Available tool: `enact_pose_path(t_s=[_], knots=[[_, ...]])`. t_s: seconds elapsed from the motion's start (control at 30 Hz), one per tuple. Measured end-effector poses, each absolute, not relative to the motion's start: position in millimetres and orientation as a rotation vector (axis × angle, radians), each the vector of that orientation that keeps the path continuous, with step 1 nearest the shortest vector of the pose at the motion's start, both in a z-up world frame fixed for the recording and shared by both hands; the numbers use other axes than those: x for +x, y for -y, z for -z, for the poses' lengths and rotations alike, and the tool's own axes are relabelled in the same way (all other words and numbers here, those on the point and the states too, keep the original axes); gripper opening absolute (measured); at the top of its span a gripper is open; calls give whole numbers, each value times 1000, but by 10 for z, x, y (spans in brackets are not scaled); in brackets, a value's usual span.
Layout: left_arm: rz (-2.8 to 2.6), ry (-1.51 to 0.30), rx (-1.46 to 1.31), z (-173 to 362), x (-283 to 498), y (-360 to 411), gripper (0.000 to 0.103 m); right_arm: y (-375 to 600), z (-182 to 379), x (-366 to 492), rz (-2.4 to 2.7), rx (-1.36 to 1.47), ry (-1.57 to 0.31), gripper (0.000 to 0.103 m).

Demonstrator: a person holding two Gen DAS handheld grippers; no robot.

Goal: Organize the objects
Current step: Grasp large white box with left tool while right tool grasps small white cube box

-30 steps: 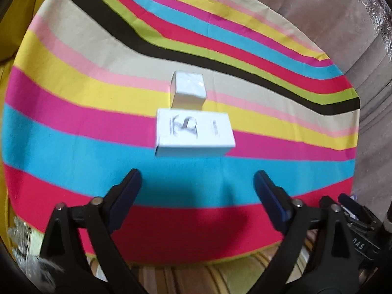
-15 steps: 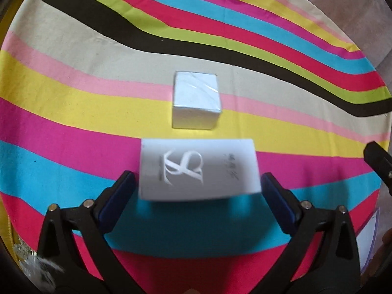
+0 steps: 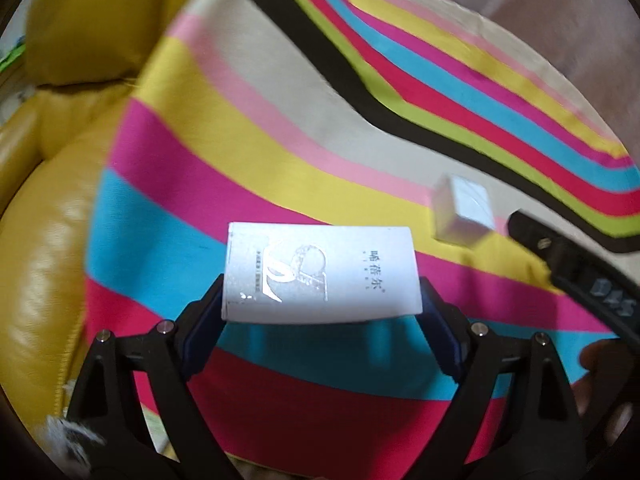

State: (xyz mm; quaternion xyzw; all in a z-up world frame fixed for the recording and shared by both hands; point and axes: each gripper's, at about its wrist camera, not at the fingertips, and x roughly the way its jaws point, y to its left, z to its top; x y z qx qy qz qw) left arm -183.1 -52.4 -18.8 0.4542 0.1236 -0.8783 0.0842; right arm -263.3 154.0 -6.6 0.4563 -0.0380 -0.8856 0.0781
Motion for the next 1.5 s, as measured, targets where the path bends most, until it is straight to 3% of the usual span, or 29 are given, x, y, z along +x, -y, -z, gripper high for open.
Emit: enact_pose_path(t_s=[0.43,0.53,0.6,0.63,1.13,1.5], knots=[[2597,-462,1276,238,-1705,852,90,-1032,399,-2983,2672,1416,-33,86],[2603,-455,1282,242,-1809,776,90,-1066,470,-3000,2672,1434,-47,64],[2609,-444,1281,232,-1806,744,90,-1081,518,-3002,2676,1442,-59,43],[2612,-435,1282,224,-1793,736,90,-1093,516,-2985,2687,1432,-68,42],[2778,-270,1353,-90,-1588,94,90,-1647,151,-2194,2792,1395,-54,41],[2942,-157,1470,-271,-1212,-675,90,-2574,-83,-1318,2929,1483,90,42]])
